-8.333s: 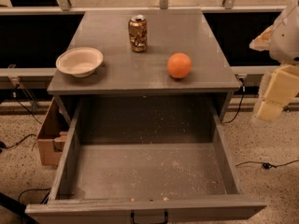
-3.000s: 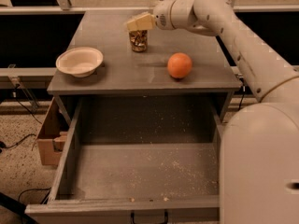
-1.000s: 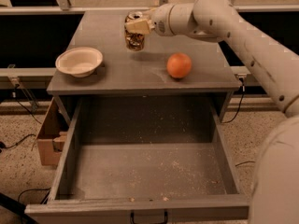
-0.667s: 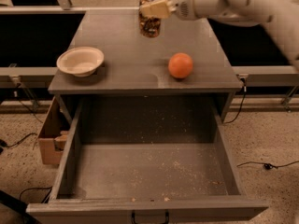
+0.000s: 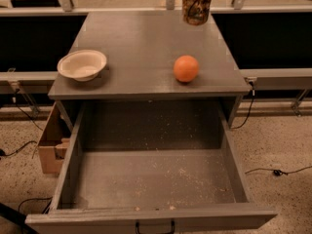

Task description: Place orange can into top drawer

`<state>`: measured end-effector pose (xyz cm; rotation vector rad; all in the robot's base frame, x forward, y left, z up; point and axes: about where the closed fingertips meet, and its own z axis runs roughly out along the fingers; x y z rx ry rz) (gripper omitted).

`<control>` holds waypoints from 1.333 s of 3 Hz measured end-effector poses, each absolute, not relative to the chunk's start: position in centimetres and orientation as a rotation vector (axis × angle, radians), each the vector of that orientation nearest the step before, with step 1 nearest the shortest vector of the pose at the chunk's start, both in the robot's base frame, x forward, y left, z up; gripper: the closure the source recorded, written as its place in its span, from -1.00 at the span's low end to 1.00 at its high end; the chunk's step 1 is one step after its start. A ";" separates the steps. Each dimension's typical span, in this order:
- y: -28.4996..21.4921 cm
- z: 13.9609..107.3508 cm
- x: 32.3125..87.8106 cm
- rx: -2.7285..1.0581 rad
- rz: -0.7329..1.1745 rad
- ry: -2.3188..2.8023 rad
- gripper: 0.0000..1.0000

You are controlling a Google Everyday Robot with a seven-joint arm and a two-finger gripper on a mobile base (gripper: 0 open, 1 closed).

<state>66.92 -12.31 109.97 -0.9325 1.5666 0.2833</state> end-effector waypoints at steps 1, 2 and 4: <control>-16.8 107.7 61.6 -0.928 0.228 1.635 1.00; -21.0 100.7 56.8 -0.937 0.247 1.733 1.00; -21.7 91.2 54.2 -0.932 0.374 1.744 1.00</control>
Offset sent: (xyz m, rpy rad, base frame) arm -0.1453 -0.1324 -0.1518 -0.1122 0.2176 -0.0837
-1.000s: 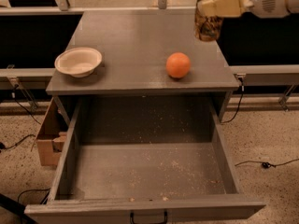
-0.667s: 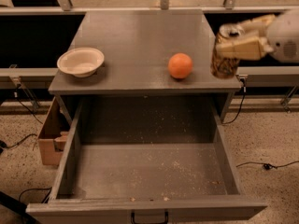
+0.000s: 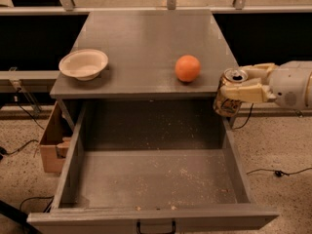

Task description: Place orange can into top drawer

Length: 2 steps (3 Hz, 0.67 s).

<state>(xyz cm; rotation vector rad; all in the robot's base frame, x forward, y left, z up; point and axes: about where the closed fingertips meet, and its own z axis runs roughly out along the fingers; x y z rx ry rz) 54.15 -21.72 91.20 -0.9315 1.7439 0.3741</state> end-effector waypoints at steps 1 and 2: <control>-19.7 88.3 55.0 -0.926 0.451 1.669 1.00; -19.3 88.2 55.0 -0.937 0.454 1.660 1.00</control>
Offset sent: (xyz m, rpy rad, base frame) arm 0.0071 0.0181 -0.0263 0.0659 -0.0289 0.0453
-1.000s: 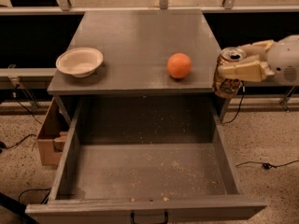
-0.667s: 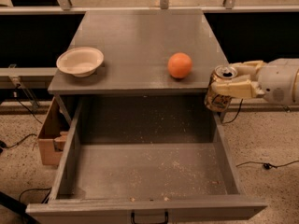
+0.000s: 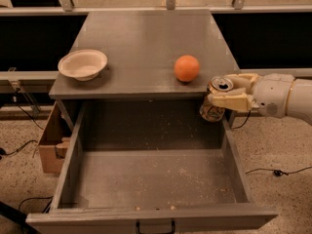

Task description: Place orange can into top drawer

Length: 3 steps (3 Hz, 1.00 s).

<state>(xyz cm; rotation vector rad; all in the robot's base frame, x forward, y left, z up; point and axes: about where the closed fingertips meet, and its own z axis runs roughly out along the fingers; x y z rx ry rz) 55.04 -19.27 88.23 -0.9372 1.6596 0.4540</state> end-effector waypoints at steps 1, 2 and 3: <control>-19.3 88.3 55.0 -0.937 0.454 1.661 1.00; -17.8 85.0 53.4 -0.946 0.496 1.667 1.00; -14.5 79.8 50.8 -1.008 0.553 1.659 1.00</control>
Offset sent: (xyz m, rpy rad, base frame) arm -0.0542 0.0402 -0.1049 0.0484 0.0788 0.0722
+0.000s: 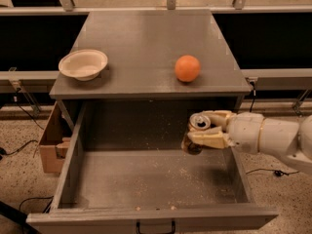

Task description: Place orange can into top drawer

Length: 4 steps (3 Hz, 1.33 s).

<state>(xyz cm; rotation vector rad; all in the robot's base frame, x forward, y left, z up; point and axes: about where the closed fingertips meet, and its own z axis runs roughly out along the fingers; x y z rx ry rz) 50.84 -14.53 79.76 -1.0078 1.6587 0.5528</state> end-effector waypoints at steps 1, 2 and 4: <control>-9.9 75.5 50.0 -1.119 0.572 1.628 1.00; -6.3 72.0 49.6 -1.178 0.599 1.594 1.00; -4.3 69.8 48.9 -1.201 0.620 1.574 0.65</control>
Offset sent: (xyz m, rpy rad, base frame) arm -0.0183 0.1212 -0.1210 -0.0512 -0.0329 0.2103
